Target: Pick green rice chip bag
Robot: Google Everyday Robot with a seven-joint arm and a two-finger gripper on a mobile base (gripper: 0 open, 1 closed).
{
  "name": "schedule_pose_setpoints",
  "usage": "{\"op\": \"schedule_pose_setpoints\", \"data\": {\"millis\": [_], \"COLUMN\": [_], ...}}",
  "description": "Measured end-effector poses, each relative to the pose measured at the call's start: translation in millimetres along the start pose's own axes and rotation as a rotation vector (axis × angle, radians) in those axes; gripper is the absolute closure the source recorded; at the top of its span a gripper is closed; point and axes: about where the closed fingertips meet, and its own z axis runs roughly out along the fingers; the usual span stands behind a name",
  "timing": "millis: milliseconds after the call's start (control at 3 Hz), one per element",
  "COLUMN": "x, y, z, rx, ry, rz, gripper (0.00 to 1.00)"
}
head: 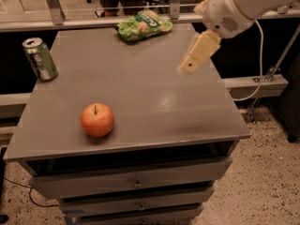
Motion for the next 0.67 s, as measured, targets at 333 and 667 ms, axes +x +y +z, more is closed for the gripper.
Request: {"op": "schedule_pose_setpoints", "data": {"millis": [333, 667], "x": [-5.9, -5.9], "y": [-9.0, -9.0], "z": [4.4, 4.4], "rx": [0.025, 0.025], "ry": [-0.025, -0.025], "rz": [0.002, 0.002], "gripper": [0.00, 0.00]}}
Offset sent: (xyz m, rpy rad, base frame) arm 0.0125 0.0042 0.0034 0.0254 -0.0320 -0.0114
